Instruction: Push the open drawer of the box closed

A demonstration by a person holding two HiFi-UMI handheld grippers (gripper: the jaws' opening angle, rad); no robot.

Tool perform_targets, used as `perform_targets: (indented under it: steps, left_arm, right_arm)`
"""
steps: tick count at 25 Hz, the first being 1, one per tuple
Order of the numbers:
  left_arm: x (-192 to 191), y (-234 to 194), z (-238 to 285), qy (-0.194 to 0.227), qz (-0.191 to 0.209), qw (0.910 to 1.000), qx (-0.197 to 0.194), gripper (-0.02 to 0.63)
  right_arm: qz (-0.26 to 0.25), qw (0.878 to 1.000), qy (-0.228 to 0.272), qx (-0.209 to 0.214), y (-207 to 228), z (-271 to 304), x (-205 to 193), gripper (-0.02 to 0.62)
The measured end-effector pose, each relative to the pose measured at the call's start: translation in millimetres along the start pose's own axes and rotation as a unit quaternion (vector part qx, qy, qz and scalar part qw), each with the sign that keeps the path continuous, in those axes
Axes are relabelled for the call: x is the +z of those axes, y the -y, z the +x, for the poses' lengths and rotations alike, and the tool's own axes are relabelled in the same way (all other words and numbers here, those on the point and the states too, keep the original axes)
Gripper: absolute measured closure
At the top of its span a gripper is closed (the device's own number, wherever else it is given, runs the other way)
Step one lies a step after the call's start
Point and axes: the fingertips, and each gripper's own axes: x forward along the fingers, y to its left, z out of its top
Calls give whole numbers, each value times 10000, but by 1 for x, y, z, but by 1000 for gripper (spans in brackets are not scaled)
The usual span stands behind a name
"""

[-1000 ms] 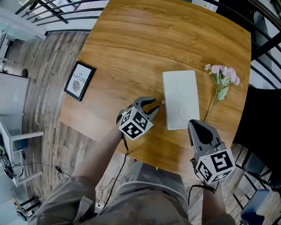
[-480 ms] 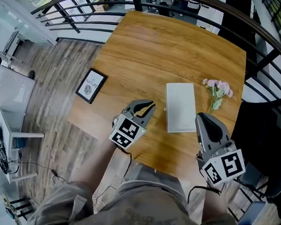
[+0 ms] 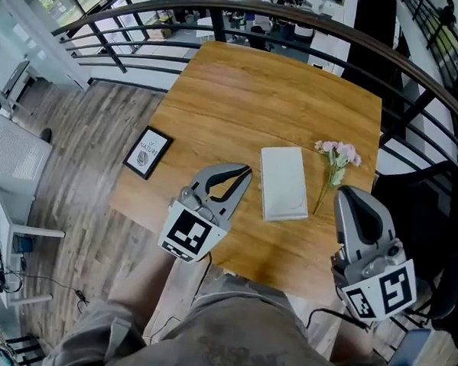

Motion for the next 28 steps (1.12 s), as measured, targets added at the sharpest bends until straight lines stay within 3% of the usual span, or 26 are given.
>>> perform_targets:
  steps: [5, 10, 15, 19, 24, 28]
  left_arm:
    - [60, 0, -28, 666, 282, 9973, 157, 583]
    - [83, 3, -52, 769, 583, 9952, 185, 583]
    - [79, 2, -68, 855, 113, 9956, 359, 583]
    - [67, 6, -76, 747, 278, 9961, 389, 583]
    - [48, 11, -82, 654, -58, 9967, 479, 583]
    - [39, 15, -86, 556, 2, 9972, 491, 583]
  right_arm:
    - [-198, 9996, 139, -157, -6, -18, 18, 563]
    - [-382, 9991, 166, -54, -19, -27, 26, 562]
    - [-567, 9983, -95, 99, -34, -28, 18, 561]
    - [-576, 9979, -266, 151, -41, -27, 2, 561]
    - [-538, 9973, -469, 166, -42, -24, -20, 563]
    - [-430, 9970, -623, 159, -42, -24, -35, 562]
